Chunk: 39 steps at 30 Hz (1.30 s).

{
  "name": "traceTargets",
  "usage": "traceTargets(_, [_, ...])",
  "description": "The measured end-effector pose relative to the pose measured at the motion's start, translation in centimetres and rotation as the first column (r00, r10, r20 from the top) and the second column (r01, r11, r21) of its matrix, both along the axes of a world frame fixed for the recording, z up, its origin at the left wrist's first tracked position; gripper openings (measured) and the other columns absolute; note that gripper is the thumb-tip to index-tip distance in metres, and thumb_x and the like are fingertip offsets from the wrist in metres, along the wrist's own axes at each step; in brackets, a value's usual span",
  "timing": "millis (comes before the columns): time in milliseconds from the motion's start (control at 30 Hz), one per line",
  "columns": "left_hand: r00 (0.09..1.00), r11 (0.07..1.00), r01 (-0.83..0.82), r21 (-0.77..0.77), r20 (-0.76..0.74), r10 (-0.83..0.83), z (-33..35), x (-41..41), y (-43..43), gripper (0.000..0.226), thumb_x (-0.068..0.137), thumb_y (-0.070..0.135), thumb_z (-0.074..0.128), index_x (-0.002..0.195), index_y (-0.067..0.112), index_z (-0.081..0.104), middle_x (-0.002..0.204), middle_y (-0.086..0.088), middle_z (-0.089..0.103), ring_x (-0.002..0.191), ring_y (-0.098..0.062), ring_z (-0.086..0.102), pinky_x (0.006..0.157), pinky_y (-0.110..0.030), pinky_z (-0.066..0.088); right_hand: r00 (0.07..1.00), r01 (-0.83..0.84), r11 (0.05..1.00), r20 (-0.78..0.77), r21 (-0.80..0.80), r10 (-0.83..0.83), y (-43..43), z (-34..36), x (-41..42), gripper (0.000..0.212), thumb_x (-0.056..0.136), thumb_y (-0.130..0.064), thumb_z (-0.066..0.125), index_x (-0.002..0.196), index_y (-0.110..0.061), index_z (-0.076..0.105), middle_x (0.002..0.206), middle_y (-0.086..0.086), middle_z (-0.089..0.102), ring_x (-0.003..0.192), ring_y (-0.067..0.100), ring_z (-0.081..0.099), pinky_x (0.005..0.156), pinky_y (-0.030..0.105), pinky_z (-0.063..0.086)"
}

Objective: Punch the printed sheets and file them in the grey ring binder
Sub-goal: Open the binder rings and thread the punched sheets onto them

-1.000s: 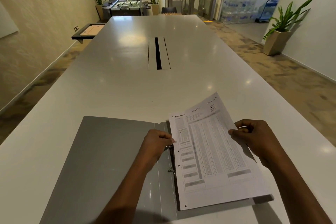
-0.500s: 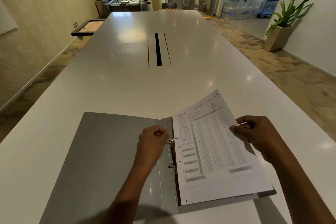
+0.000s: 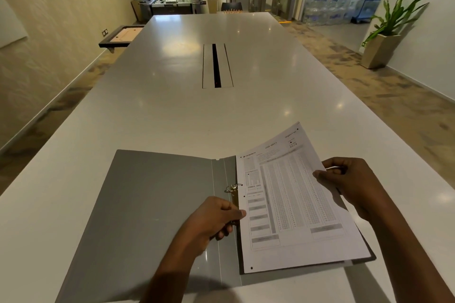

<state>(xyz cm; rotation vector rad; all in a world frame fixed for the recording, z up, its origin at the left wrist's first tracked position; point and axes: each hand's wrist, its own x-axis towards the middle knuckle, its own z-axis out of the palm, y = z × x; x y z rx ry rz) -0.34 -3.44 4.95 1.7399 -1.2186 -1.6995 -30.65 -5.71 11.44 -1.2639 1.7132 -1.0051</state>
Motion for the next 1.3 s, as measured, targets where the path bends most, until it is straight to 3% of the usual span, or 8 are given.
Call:
traceTargets(100, [1.0,1.0,0.006,0.001,0.001,-0.006,0.0,0.2,0.0,0.014,0.093,0.02,0.076,0.085,0.011,0.081,0.065,-0.001,0.072,0.05,-0.008,0.054,0.049,-0.021,0.044,1.0,0.003,1.0,0.01,-0.012,-0.003,0.1,-0.2,0.0,0.003,0.086,-0.006,0.08,0.087,-0.008,0.078,0.074,0.013,0.079,0.082,0.044,0.075,0.069,0.042,0.057])
traceTargets(233, [0.999,0.999,0.036,-0.001,0.033,-0.036,0.2,0.3,-0.1,0.016,0.094,0.021,0.075,0.084,0.011,0.081,0.063,0.001,0.072,0.049,-0.006,0.053,0.049,-0.019,0.044,1.0,-0.001,1.0,0.001,-0.008,0.001,0.2,-0.4,0.0,0.003,0.087,-0.007,0.079,0.087,-0.009,0.079,0.076,0.015,0.079,0.079,0.043,0.075,0.077,0.051,0.06])
traceTargets(367, [0.997,0.997,0.073,0.017,0.031,-0.074,0.2,0.5,-0.4,0.016,0.097,0.02,0.072,0.088,0.011,0.082,0.071,-0.003,0.074,0.052,-0.007,0.054,0.051,-0.019,0.047,1.0,-0.003,1.0,0.02,0.004,0.003,0.2,-0.6,-0.3,0.005,0.086,-0.005,0.079,0.086,-0.01,0.078,0.077,0.014,0.079,0.075,0.034,0.076,0.066,0.035,0.057])
traceTargets(500, [0.997,0.997,0.072,0.025,0.032,-0.072,0.1,0.5,-0.5,0.015,0.097,0.019,0.072,0.091,0.009,0.082,0.077,-0.005,0.079,0.052,-0.006,0.054,0.05,-0.019,0.046,1.0,-0.006,1.0,0.018,-0.003,0.006,0.2,-0.9,-0.4,0.005,0.086,-0.006,0.08,0.086,-0.011,0.078,0.074,0.011,0.079,0.068,0.026,0.074,0.06,0.03,0.053])
traceTargets(733, [0.996,0.999,0.049,-0.01,0.075,-0.049,-0.3,-0.3,-0.6,0.013,0.095,0.018,0.074,0.091,0.008,0.082,0.088,-0.011,0.083,0.047,-0.005,0.054,0.045,-0.018,0.04,0.998,0.008,1.0,0.06,0.004,-0.008,-0.3,-1.8,-0.9,0.005,0.087,-0.004,0.079,0.089,-0.008,0.078,0.076,0.018,0.079,0.068,0.03,0.073,0.064,0.035,0.056])
traceTargets(1000, [0.985,0.992,-0.023,-0.126,0.166,0.044,-1.6,-1.4,-0.5,0.017,0.089,0.018,0.081,0.088,0.001,0.079,0.084,-0.018,0.08,0.04,-0.006,0.05,0.038,-0.019,0.038,0.995,0.021,0.998,0.101,0.061,-0.027,-0.7,-3.7,-1.4,0.005,0.087,-0.004,0.079,0.091,-0.004,0.078,0.075,0.018,0.079,0.062,0.026,0.071,0.06,0.031,0.053])
traceTargets(1100, [0.966,0.979,-0.042,-0.2,0.243,0.091,-1.8,-1.7,-0.5,0.021,0.086,0.02,0.084,0.081,0.002,0.074,0.07,-0.004,0.076,0.045,-0.004,0.057,0.045,-0.019,0.044,0.995,0.025,0.998,0.094,0.065,-0.031,-0.6,-4.3,-1.0,0.003,0.086,-0.001,0.078,0.087,-0.003,0.076,0.068,0.007,0.078,0.048,0.011,0.069,0.046,0.018,0.051])
traceTargets(1300, [0.901,0.885,-0.086,-0.457,0.343,0.265,-1.3,-1.6,-0.8,0.014,0.091,0.028,0.077,0.083,0.018,0.07,0.074,0.003,0.073,0.061,-0.006,0.066,0.062,-0.026,0.06,0.998,0.009,0.998,0.068,0.063,-0.014,-0.6,-5.9,-0.8,0.009,0.087,-0.001,0.077,0.083,-0.009,0.077,0.077,-0.001,0.081,0.061,0.012,0.077,0.058,0.021,0.055])
